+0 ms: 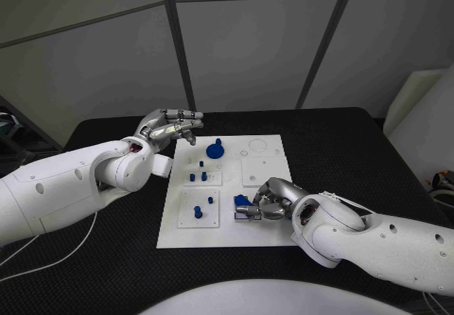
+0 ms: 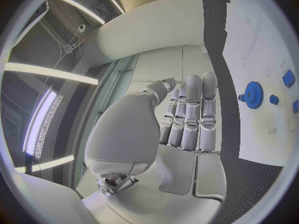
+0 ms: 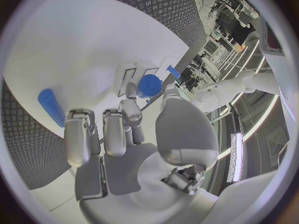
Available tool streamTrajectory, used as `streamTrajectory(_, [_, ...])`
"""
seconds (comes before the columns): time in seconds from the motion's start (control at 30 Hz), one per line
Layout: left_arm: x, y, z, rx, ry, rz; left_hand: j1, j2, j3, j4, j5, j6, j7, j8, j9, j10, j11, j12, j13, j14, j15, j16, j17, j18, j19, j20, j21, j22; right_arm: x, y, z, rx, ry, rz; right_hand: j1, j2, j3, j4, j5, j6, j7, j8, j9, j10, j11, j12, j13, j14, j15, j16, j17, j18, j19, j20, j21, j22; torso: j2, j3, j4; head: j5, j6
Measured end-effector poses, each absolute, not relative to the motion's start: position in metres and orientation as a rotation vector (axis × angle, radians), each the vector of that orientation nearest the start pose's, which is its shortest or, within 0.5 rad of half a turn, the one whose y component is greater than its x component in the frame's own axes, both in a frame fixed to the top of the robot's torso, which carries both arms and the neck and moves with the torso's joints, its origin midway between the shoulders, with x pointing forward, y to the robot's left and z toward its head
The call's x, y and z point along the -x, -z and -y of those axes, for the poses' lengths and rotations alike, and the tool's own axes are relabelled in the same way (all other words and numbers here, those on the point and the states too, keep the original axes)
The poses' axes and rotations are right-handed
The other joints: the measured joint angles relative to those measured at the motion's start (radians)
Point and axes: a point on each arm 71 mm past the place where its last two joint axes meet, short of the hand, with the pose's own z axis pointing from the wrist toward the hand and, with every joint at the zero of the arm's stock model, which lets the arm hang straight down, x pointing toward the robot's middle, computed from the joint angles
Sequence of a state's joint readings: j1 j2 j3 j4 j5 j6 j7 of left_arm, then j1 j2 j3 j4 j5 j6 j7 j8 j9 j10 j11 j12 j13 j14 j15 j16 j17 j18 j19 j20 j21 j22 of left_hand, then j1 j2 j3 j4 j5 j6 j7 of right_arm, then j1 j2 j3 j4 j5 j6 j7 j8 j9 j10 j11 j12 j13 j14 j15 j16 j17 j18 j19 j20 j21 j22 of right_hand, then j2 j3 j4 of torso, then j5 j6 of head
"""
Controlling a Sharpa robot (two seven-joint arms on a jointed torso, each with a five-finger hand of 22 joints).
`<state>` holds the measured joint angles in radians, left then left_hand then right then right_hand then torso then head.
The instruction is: Assemble the parts on the task board
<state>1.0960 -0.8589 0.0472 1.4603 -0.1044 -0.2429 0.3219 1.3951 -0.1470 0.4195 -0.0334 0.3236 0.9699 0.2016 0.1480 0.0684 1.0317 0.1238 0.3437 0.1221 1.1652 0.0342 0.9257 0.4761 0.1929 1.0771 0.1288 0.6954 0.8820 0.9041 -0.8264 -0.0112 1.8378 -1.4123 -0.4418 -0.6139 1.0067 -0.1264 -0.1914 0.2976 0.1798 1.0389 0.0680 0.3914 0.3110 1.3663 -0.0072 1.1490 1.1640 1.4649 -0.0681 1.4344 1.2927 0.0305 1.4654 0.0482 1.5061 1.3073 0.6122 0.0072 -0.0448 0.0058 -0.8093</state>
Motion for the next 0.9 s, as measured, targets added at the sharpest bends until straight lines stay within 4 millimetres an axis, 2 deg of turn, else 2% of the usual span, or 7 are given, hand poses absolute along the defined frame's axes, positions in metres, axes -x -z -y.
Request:
streamTrajectory(0.23, [-0.4915,0.2049,-0.2335,1.124,1.491,-1.486,0.000,0.000,0.000,0.000,0.000,0.000,0.000,0.000,0.000,0.000,0.000,0.000,0.000,0.000,0.000,0.000,0.000,0.000,0.000,0.000,0.000,0.000,-0.3655,0.2699,0.1350,-0.268,-0.609,-1.988,-0.019,-0.006,0.006,0.001,-0.006,0.000,0.000,0.000,0.005,0.000,0.000,0.000,-0.002,0.000,0.000,0.000,0.001,0.000,0.000,0.000,0.000,0.000,0.000,0.0002,0.0000,0.002,0.000])
streamTrajectory(0.53, [-0.4915,0.2049,-0.2339,1.124,1.490,-1.485,0.000,0.000,0.000,0.000,0.000,0.000,0.000,0.000,0.000,0.000,0.000,0.000,0.000,0.000,0.000,0.000,0.000,0.000,0.000,0.000,0.000,0.000,-0.3605,0.2657,0.1317,-0.256,-0.640,-1.983,-0.039,0.006,0.024,-0.001,-0.009,0.000,0.000,0.006,0.013,0.000,0.000,0.000,0.011,0.000,0.000,0.000,0.007,0.000,0.000,0.000,0.000,0.000,0.000,0.0009,-0.0007,0.002,0.000])
streamTrajectory(0.63, [-0.4915,0.2049,-0.2340,1.125,1.490,-1.485,0.000,0.000,0.000,0.000,0.000,0.000,0.000,0.000,0.000,0.000,0.000,0.000,0.000,0.000,0.000,0.000,0.000,0.000,0.000,0.000,0.000,0.000,-0.3577,0.2633,0.1294,-0.249,-0.657,-1.980,-0.043,0.012,0.032,-0.003,0.010,0.000,0.000,0.007,0.016,0.004,-0.004,0.006,0.017,0.000,0.000,0.000,0.008,0.000,0.000,0.000,0.000,0.000,0.000,0.0012,-0.0010,0.002,0.000])
streamTrajectory(0.7, [-0.4916,0.2050,-0.2341,1.125,1.489,-1.485,0.000,0.000,0.000,0.000,0.000,0.000,0.000,0.000,0.000,0.000,0.000,0.000,0.000,0.000,0.000,0.000,0.000,0.000,0.000,0.000,0.000,0.000,-0.3565,0.2622,0.1284,-0.244,-0.666,-1.979,-0.040,0.025,0.034,-0.001,0.027,0.000,0.000,0.011,0.019,0.004,-0.004,0.007,0.020,0.000,0.000,0.000,0.010,0.000,0.000,0.000,0.000,0.000,0.000,0.0013,-0.0012,0.002,-0.001])
streamTrajectory(0.83, [-0.4917,0.2050,-0.2343,1.125,1.489,-1.485,-0.004,0.004,0.000,0.000,0.000,0.000,0.000,0.000,0.000,-0.008,0.000,0.000,0.000,0.000,0.000,0.007,-0.002,0.000,0.000,0.000,0.000,0.000,-0.3564,0.2620,0.1304,-0.241,-0.666,-1.977,-0.036,0.030,0.037,-0.003,0.043,0.000,0.000,0.011,0.021,0.004,-0.004,0.007,0.023,0.000,0.000,0.000,0.011,0.000,0.000,0.000,0.000,0.000,0.000,0.0012,-0.0012,0.002,-0.002])
streamTrajectory(0.9, [-0.4918,0.2051,-0.2342,1.125,1.489,-1.485,-0.005,0.005,0.000,0.000,0.000,0.000,0.000,0.000,0.000,-0.008,0.000,0.000,0.000,0.000,0.000,0.008,-0.002,0.000,0.000,0.000,0.000,0.000,-0.3567,0.2621,0.1321,-0.239,-0.662,-1.976,-0.022,0.043,0.043,-0.005,0.056,0.000,0.000,0.011,0.023,0.011,-0.004,0.007,0.025,0.000,0.000,0.000,0.011,0.000,0.000,0.000,0.000,0.000,0.000,0.0009,-0.0012,0.001,-0.002])
